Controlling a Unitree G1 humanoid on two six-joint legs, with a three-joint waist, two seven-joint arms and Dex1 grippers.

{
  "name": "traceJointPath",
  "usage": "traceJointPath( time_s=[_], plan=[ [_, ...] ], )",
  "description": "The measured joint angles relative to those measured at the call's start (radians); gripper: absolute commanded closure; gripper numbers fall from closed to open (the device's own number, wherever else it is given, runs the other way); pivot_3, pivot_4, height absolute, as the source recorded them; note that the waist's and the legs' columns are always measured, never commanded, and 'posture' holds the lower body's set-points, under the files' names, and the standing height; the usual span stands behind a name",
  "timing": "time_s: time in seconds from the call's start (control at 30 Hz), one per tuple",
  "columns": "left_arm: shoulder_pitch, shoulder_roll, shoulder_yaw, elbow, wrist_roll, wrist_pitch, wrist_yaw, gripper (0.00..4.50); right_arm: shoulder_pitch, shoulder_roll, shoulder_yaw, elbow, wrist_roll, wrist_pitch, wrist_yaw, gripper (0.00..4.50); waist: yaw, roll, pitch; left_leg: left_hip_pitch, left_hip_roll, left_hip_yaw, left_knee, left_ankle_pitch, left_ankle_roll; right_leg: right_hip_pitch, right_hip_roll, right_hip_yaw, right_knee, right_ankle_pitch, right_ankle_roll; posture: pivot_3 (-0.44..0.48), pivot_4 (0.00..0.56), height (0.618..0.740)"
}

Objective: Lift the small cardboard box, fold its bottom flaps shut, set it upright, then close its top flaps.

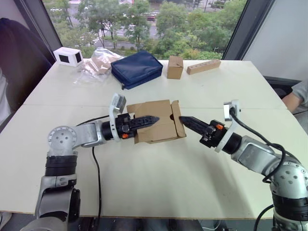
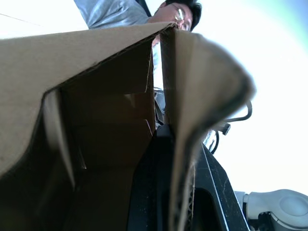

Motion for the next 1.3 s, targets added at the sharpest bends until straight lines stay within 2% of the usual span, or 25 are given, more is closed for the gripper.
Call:
traceJointPath(
  time_s=[0.97, 1.3],
  plan=[
    [0.0, -0.013, -0.001, -0.001, 0.02, 0.001, -0.012, 4.5, -0.031, 0.002, 0.057, -0.04, 0.106, 0.014, -0.079, 4.03, 0.0, 0.0, 0.0, 0.0, 0.0, 0.0, -0.003, 0.001, -0.001, -0.001, 0.0, 0.0, -0.001, 0.001, 0.002, 0.0, 0.15, 0.74],
    [0.0, -0.013, 0.0, -0.014, 0.019, 0.001, -0.012, 4.5, -0.02, 0.002, 0.04, -0.025, 0.151, -0.002, -0.079, 4.03, 0.0, 0.0, 0.0, 0.0, 0.0, 0.0, -0.003, 0.001, -0.001, -0.001, 0.001, 0.0, -0.001, 0.001, 0.003, 0.0, 0.15, 0.74]
  ],
)
